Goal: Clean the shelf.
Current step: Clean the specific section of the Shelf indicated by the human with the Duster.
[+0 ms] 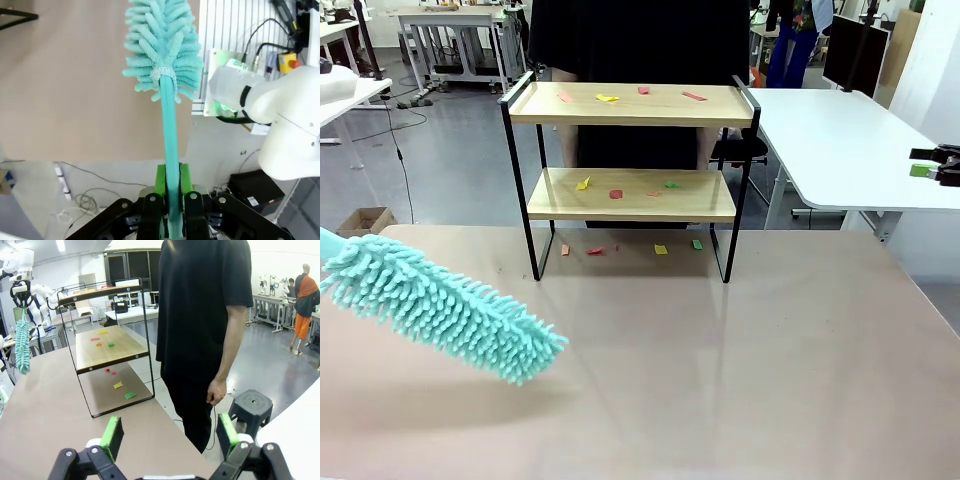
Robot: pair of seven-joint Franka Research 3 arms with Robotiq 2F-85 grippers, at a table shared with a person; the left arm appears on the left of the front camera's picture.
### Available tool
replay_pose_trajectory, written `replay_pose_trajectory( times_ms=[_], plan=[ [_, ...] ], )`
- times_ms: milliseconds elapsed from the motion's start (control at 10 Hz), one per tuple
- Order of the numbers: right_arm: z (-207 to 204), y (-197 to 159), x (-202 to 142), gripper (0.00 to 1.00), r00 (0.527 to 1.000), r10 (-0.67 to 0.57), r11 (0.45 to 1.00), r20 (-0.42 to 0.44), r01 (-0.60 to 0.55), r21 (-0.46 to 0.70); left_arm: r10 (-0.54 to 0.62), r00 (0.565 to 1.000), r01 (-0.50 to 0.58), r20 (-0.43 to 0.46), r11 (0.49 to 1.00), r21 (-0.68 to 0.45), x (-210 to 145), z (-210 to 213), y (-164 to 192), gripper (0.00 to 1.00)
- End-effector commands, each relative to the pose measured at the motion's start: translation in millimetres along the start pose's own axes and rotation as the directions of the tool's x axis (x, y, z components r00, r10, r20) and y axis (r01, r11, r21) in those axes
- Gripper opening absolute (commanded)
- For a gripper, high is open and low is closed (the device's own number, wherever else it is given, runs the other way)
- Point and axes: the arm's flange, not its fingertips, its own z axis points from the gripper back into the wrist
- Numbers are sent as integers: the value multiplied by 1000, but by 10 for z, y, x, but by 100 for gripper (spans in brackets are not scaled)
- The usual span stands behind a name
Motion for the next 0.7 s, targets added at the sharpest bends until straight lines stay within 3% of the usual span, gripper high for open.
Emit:
replay_pose_trajectory(
  times_ms=[0,100,600],
  plan=[
    [-24,6,38,100,1000,8,1000,2,-8,3,34,998,-38,54,997,73,20,-52,52,13],
    [-24,6,38,100,1000,8,1000,2,-8,3,0,1000,0,0,1000,0,0,0,0,13],
    [-24,6,38,100,1000,8,1000,2,-8,3,0,1000,0,0,1000,0,0,0,0,13]
  ],
)
